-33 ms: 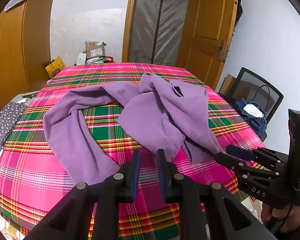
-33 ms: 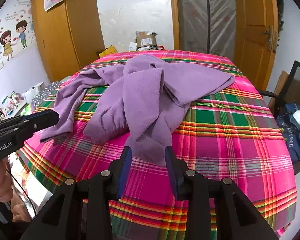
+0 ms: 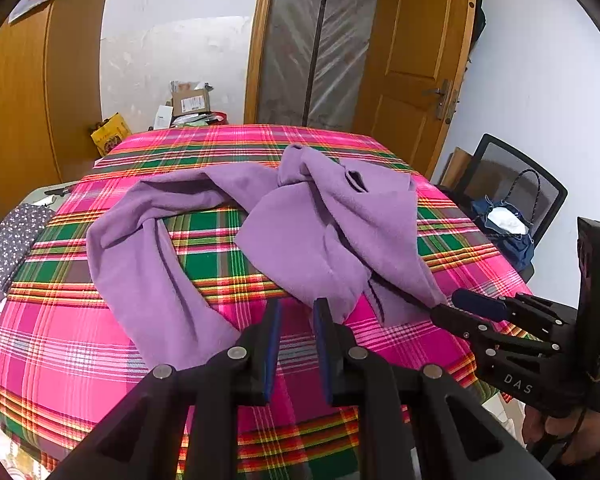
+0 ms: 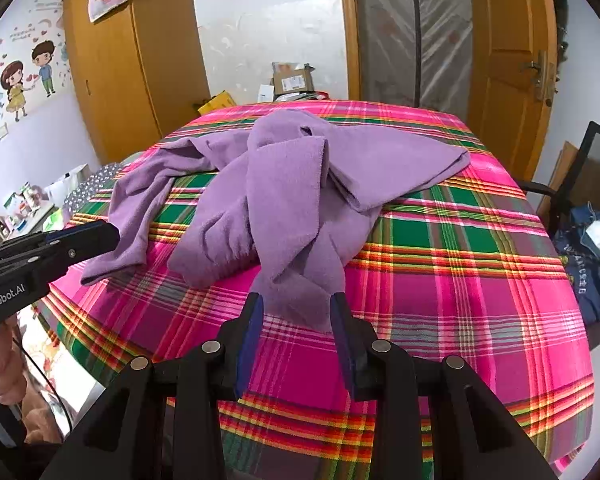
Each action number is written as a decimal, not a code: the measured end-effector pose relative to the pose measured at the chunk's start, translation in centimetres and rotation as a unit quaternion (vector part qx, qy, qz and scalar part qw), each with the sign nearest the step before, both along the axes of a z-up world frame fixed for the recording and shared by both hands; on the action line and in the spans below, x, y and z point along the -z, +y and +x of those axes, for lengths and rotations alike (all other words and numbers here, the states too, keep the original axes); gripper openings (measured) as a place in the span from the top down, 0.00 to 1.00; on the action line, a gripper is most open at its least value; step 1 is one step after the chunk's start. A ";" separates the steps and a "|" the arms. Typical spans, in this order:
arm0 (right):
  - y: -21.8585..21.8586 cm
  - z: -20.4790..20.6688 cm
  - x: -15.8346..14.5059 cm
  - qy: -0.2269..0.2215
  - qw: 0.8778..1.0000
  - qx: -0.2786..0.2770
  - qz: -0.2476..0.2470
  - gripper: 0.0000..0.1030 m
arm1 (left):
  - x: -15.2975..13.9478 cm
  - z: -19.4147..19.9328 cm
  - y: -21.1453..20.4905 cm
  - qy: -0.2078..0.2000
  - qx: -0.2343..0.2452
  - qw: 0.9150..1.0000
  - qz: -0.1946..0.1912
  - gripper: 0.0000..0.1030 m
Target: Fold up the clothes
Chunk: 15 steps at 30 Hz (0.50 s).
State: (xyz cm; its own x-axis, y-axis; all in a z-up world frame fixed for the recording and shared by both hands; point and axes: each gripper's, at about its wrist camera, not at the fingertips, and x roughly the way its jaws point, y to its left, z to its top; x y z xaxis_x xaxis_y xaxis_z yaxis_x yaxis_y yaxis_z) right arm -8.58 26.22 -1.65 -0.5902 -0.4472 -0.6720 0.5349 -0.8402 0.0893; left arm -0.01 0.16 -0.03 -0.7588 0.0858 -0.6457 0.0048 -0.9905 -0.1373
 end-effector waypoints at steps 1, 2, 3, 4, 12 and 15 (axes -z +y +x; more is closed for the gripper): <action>0.0 0.0 0.0 0.001 1.000 0.000 0.001 0.65 | 0.0 0.0 0.0 0.000 -0.002 1.000 -0.001 0.83; 0.0 0.0 0.0 0.001 1.000 0.000 0.002 0.65 | 0.0 0.0 0.1 -0.001 -0.003 1.000 -0.001 0.83; 0.0 0.0 0.0 0.001 1.000 0.000 0.002 0.65 | 0.1 0.0 0.1 -0.002 -0.007 1.000 -0.003 0.83; 0.0 0.0 0.0 0.000 1.000 0.001 0.002 0.65 | 0.4 0.1 0.1 -0.005 -0.013 1.000 -0.007 0.83; -0.2 0.3 0.1 -0.004 1.000 -0.004 0.001 0.65 | 1.5 0.5 -0.4 -0.021 -0.028 0.999 -0.010 0.83; -0.2 0.3 0.2 -0.003 1.000 -0.006 0.000 0.65 | 1.4 0.5 -0.4 -0.025 -0.024 0.999 -0.011 0.83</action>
